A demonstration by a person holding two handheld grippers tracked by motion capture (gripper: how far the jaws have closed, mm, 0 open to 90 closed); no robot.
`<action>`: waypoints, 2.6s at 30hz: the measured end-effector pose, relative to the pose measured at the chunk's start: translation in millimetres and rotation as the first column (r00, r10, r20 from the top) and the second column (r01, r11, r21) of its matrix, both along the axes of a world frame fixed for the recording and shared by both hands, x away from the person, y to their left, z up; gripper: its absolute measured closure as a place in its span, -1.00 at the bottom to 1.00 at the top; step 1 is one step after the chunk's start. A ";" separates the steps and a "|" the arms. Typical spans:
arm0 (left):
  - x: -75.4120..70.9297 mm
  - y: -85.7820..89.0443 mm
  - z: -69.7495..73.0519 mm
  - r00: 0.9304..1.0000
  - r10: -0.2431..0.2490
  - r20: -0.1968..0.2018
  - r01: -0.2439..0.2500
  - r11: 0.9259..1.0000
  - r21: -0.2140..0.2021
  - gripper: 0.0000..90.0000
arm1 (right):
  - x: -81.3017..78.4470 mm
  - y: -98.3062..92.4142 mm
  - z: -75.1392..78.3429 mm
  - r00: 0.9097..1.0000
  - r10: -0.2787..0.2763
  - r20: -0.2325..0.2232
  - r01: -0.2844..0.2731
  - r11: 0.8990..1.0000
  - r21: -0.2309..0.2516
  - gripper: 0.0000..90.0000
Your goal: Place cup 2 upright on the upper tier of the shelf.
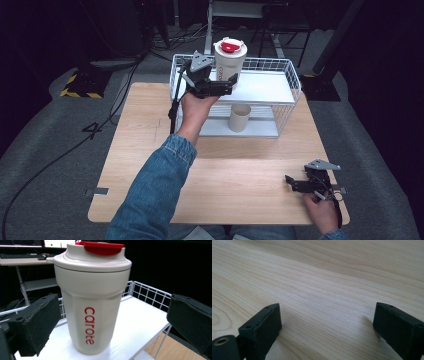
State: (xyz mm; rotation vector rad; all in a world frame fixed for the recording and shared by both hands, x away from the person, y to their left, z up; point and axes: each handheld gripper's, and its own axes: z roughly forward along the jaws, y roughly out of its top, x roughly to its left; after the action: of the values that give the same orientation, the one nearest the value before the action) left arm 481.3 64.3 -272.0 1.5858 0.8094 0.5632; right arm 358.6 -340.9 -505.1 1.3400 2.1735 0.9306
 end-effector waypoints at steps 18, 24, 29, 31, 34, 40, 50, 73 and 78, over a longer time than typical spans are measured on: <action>-62.6 34.1 -16.8 1.000 -0.030 -0.006 0.030 0.999 0.031 -1.00 | 7.8 -0.6 -0.2 0.997 0.074 -0.006 -0.074 0.997 -0.002 -0.87; -81.9 46.4 -28.7 0.999 -0.046 -0.019 0.046 0.998 0.047 -1.00 | 7.8 -0.6 -0.3 0.997 0.075 -0.005 -0.075 0.997 -0.003 -0.87; -94.8 58.5 -37.4 0.998 -0.055 -0.032 0.056 0.997 0.049 -1.00 | 7.8 -0.6 -0.3 0.997 0.074 -0.005 -0.074 0.997 -0.002 -0.87; -100.7 63.7 -41.2 0.998 -0.048 -0.038 0.051 0.995 0.081 -1.00 | 7.8 -0.6 -0.2 0.997 0.074 -0.006 -0.074 0.997 -0.002 -0.87; -107.9 71.0 -48.3 0.998 -0.040 -0.049 0.046 0.993 0.112 -1.00 | 7.8 -0.6 -0.3 0.997 0.074 -0.005 -0.074 0.997 -0.002 -0.87; -121.7 83.6 -64.2 0.996 -0.042 -0.085 0.052 0.991 0.122 -1.00 | 7.8 -0.6 -0.3 0.997 0.074 -0.005 -0.074 0.997 -0.002 -0.87; -137.1 101.7 -103.1 0.989 0.008 -0.145 0.021 0.980 0.196 -0.99 | 7.8 -0.6 -0.3 0.997 0.075 -0.005 -0.075 0.997 -0.002 -0.87; -152.8 128.8 -180.5 0.939 0.046 -0.340 0.046 0.965 0.259 -0.94 | 7.7 -0.5 -0.3 0.997 0.074 -0.005 -0.074 0.997 -0.002 -0.87; -147.3 135.7 -195.2 0.906 0.084 -0.414 0.049 0.953 0.300 -0.84 | 7.7 -0.5 -0.3 0.997 0.074 -0.005 -0.074 0.997 -0.002 -0.87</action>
State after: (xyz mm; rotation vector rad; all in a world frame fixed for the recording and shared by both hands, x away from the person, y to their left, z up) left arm 334.0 199.9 -467.3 2.0288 1.1012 0.3686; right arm 366.4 -341.4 -505.4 1.2693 2.2412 0.9532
